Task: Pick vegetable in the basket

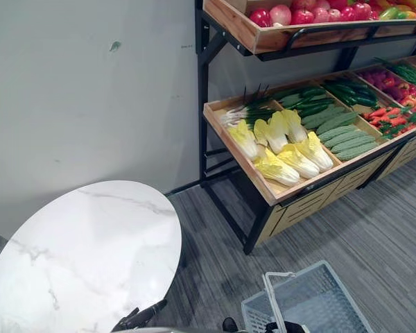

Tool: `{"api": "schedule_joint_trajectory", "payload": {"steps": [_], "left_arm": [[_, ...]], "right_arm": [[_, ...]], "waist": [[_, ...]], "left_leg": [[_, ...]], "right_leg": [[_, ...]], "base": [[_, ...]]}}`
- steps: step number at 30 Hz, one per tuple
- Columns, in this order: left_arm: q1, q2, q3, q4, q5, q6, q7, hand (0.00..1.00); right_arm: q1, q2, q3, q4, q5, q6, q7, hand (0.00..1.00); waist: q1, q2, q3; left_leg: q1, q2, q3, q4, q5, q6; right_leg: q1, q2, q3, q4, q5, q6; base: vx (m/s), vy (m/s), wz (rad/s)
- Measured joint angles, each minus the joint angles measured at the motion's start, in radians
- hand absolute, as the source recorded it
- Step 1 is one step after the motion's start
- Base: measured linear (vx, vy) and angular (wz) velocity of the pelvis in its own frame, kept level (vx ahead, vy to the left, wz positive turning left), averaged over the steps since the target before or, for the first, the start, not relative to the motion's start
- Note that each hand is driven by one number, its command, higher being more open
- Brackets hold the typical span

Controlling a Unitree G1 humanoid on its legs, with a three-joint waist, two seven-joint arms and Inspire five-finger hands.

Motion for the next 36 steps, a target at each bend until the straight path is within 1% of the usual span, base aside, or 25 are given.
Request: {"api": "schedule_joint_trajectory", "payload": {"steps": [3, 8, 10, 11, 12, 13, 14, 15, 16, 17, 18, 19, 20, 21, 22, 23, 24, 25, 26, 27, 28, 29, 31, 34, 36], "left_arm": [[0.001, 0.002, 0.009, 0.000, 0.025, 0.000, -0.003, 1.00], [0.004, 0.002, 0.015, 0.002, 0.069, 0.000, -0.029, 1.00], [0.004, 0.001, 0.040, 0.003, 0.096, 0.000, -0.043, 1.00], [0.003, 0.001, 0.056, 0.003, 0.115, -0.001, -0.044, 1.00], [0.007, -0.007, 0.085, 0.003, 0.116, -0.001, -0.046, 1.00], [0.005, -0.014, 0.148, -0.001, 0.115, -0.003, -0.049, 1.00], [0.004, -0.018, 0.186, -0.012, 0.112, -0.011, -0.052, 1.00], [0.000, -0.028, 0.238, -0.027, 0.102, -0.031, -0.052, 1.00], [-0.001, -0.046, 0.256, -0.027, 0.085, -0.045, -0.050, 1.00], [0.000, -0.055, 0.267, -0.027, 0.074, -0.052, -0.051, 1.00], [0.000, -0.070, 0.279, -0.027, 0.061, -0.059, -0.051, 1.00], [-0.001, -0.070, 0.276, -0.027, 0.045, -0.058, -0.056, 1.00], [0.000, -0.080, 0.277, -0.029, 0.032, -0.059, -0.063, 1.00], [0.003, -0.064, 0.277, -0.023, 0.026, -0.072, -0.062, 1.00], [-0.002, -0.057, 0.277, -0.020, 0.026, -0.081, -0.062, 1.00], [-0.006, -0.054, 0.277, -0.021, 0.026, -0.085, -0.062, 1.00], [-0.013, -0.051, 0.277, -0.017, 0.026, -0.089, -0.057, 1.00], [-0.011, -0.051, 0.271, -0.009, 0.026, -0.093, -0.055, 1.00], [-0.012, -0.052, 0.267, -0.002, 0.025, -0.093, -0.055, 1.00], [-0.018, -0.058, 0.267, 0.007, 0.025, -0.093, -0.053, 1.00], [-0.023, -0.059, 0.267, 0.010, 0.025, -0.093, -0.052, 1.00], [-0.031, -0.064, 0.268, 0.019, 0.025, -0.093, -0.046, 1.00], [-0.045, -0.074, 0.268, 0.023, 0.026, -0.093, -0.043, 1.00], [-0.064, -0.081, 0.266, 0.022, 0.027, -0.093, -0.062, 1.00], [-0.074, -0.087, 0.266, 0.021, 0.028, -0.093, -0.077, 1.00]], "right_arm": [[-0.001, 0.005, 0.003, 0.000, 0.024, 0.000, -0.004, 0.00], [0.002, 0.005, 0.008, 0.000, 0.066, 0.001, -0.001, 0.00], [0.001, 0.007, 0.009, 0.008, 0.077, 0.002, 0.001, 0.00], [0.002, 0.009, 0.010, 0.008, 0.107, 0.002, 0.010, 0.00], [0.010, 0.010, 0.009, 0.008, 0.111, 0.002, 0.016, 0.00], [0.011, 0.028, -0.003, 0.008, 0.111, 0.002, 0.018, 0.00], [0.012, 0.035, -0.004, 0.004, 0.111, 0.001, 0.019, 0.00], [0.011, 0.042, -0.001, -0.013, 0.110, 0.002, 0.030, 0.00], [-0.002, 0.041, -0.001, -0.021, 0.109, 0.002, 0.043, 0.00], [-0.010, 0.036, -0.001, -0.020, 0.107, 0.004, 0.045, 0.00], [-0.027, 0.032, -0.001, -0.020, 0.104, 0.009, 0.045, 0.00], [-0.048, 0.031, 0.002, -0.018, 0.104, 0.013, 0.054, 0.00], [-0.059, 0.028, 0.000, -0.012, 0.106, 0.013, 0.060, 0.00], [-0.062, 0.043, 0.002, 0.002, 0.116, 0.015, 0.061, 0.00], [-0.058, 0.055, 0.001, 0.002, 0.151, 0.016, 0.066, 0.00], [-0.059, 0.061, 0.001, 0.001, 0.159, 0.016, 0.066, 0.00], [-0.057, 0.070, -0.001, 0.002, 0.187, 0.017, 0.063, 0.00], [-0.055, 0.072, -0.002, 0.003, 0.211, 0.019, 0.061, 0.00], [-0.055, 0.072, -0.003, 0.006, 0.226, 0.020, 0.061, 0.00], [-0.055, 0.071, -0.009, 0.006, 0.229, 0.019, 0.061, 0.00], [-0.050, 0.071, -0.010, 0.007, 0.228, 0.019, 0.061, 0.00], [-0.045, 0.071, -0.011, 0.008, 0.228, 0.019, 0.061, 0.00], [-0.039, 0.061, -0.019, 0.011, 0.222, 0.019, 0.058, 0.00], [-0.032, 0.061, -0.020, 0.020, 0.223, 0.018, 0.055, 0.00], [-0.025, 0.069, -0.031, 0.019, 0.225, 0.014, 0.051, 0.00]], "waist": [[0.009, 0.003, 0.003], [0.008, 0.009, 0.007], [0.006, 0.008, 0.016], [0.005, 0.013, 0.030], [0.005, 0.017, 0.034], [0.007, 0.012, 0.045], [0.008, 0.007, 0.049], [0.020, -0.011, 0.060], [0.051, 0.008, 0.067], [0.064, 0.017, 0.072], [0.076, 0.024, 0.075], [0.087, 0.029, 0.078], [0.104, 0.025, 0.085], [0.102, 0.013, 0.072], [0.098, -0.008, 0.075], [0.100, -0.014, 0.078], [0.097, -0.018, 0.081], [0.094, -0.015, 0.082], [0.094, -0.014, 0.080], [0.093, 0.000, 0.086], [0.093, 0.007, 0.090], [0.092, 0.022, 0.093], [0.091, 0.035, 0.097], [0.088, 0.031, 0.099], [0.088, 0.020, 0.102]], "left_leg": [[0.013, 0.002, 0.013, 0.000, -0.006, -0.001], [0.031, 0.007, 0.032, 0.005, -0.026, -0.010], [0.023, 0.025, 0.043, 0.062, -0.065, -0.016], [0.001, 0.060, 0.044, 0.165, -0.118, -0.028], [-0.011, 0.088, 0.044, 0.257, -0.153, -0.035], [-0.065, 0.120, 0.031, 0.432, -0.181, -0.017], [-0.111, 0.136, 0.008, 0.539, -0.179, 0.006], [-0.182, 0.157, -0.057, 0.716, -0.178, 0.044], [-0.197, 0.133, -0.110, 0.757, -0.237, 0.053], [-0.192, 0.112, -0.129, 0.737, -0.266, 0.060], [-0.183, 0.066, -0.160, 0.676, -0.296, 0.083], [-0.163, 0.002, -0.221, 0.542, -0.307, 0.095], [-0.141, -0.024, -0.249, 0.475, -0.297, 0.084], [-0.110, -0.038, -0.200, 0.408, -0.282, 0.087], [-0.091, -0.048, -0.160, 0.356, -0.264, 0.085], [-0.087, -0.050, -0.141, 0.341, -0.260, 0.085], [-0.074, -0.057, -0.116, 0.316, -0.246, 0.088], [-0.053, -0.065, -0.096, 0.283, -0.238, 0.088], [-0.043, -0.067, -0.088, 0.269, -0.233, 0.086], [-0.027, -0.070, -0.072, 0.250, -0.229, 0.086], [-0.020, -0.069, -0.069, 0.243, -0.228, 0.086], [-0.011, -0.068, -0.068, 0.231, -0.228, 0.086], [0.024, -0.063, -0.068, 0.208, -0.228, 0.086], [0.047, -0.061, -0.068, 0.200, -0.228, 0.086], [0.050, -0.067, -0.057, 0.201, -0.228, 0.085]], "right_leg": [[0.007, 0.004, 0.009, -0.001, 0.001, -0.001], [0.015, 0.013, 0.026, 0.001, -0.007, -0.005], [0.008, 0.024, 0.035, 0.039, -0.033, -0.007], [-0.003, 0.040, 0.041, 0.095, -0.070, -0.013], [-0.011, 0.058, 0.049, 0.130, -0.097, -0.022], [-0.011, 0.073, 0.065, 0.168, -0.115, -0.033], [-0.016, 0.080, 0.077, 0.188, -0.122, -0.041], [-0.019, 0.098, 0.124, 0.222, -0.132, -0.048], [-0.020, 0.120, 0.200, 0.233, -0.135, -0.054], [-0.021, 0.135, 0.241, 0.231, -0.130, -0.057], [-0.021, 0.150, 0.295, 0.222, -0.121, -0.057], [-0.026, 0.166, 0.346, 0.208, -0.112, -0.064], [-0.031, 0.175, 0.364, 0.204, -0.108, -0.068], [-0.036, 0.157, 0.355, 0.182, -0.090, -0.080], [-0.048, 0.133, 0.328, 0.165, -0.066, -0.084], [-0.057, 0.126, 0.320, 0.159, -0.058, -0.079], [-0.059, 0.116, 0.318, 0.134, -0.039, -0.061], [-0.057, 0.110, 0.318, 0.110, -0.021, -0.035], [-0.056, 0.109, 0.313, 0.101, -0.013, -0.026], [-0.055, 0.112, 0.294, 0.089, 0.000, -0.024], [-0.052, 0.114, 0.287, 0.084, 0.005, -0.024], [-0.049, 0.115, 0.280, 0.074, 0.008, -0.024], [-0.032, 0.122, 0.272, 0.073, 0.009, -0.025], [-0.016, 0.124, 0.250, 0.073, 0.009, -0.025], [-0.017, 0.124, 0.244, 0.071, 0.009, -0.025]], "base": [[0.02, -0.006, -0.10], [0.04, -0.003, -0.11], [0.05, -0.035, -0.20], [0.05, -0.070, -0.22], [0.08, -0.059, -0.37], [0.06, -0.032, -0.40], [0.08, -0.044, -0.72], [0.08, -0.016, -1.29], [0.09, 0.048, -1.59], [0.09, 0.159, -1.79], [0.05, 0.210, -1.72], [0.02, 0.252, -1.89], [0.01, 0.202, -1.78], [0.03, 0.153, -1.36], [0.05, 0.087, -0.93], [0.08, 0.081, -0.70], [0.10, 0.068, -0.62], [0.13, 0.066, -0.56], [0.17, 0.071, -0.47], [0.16, 0.060, -0.37], [0.18, 0.062, -0.40], [0.15, 0.047, -0.32], [0.12, 0.050, -0.28], [0.03, 0.022, -0.05], [-0.04, 0.032, -0.18]]}}
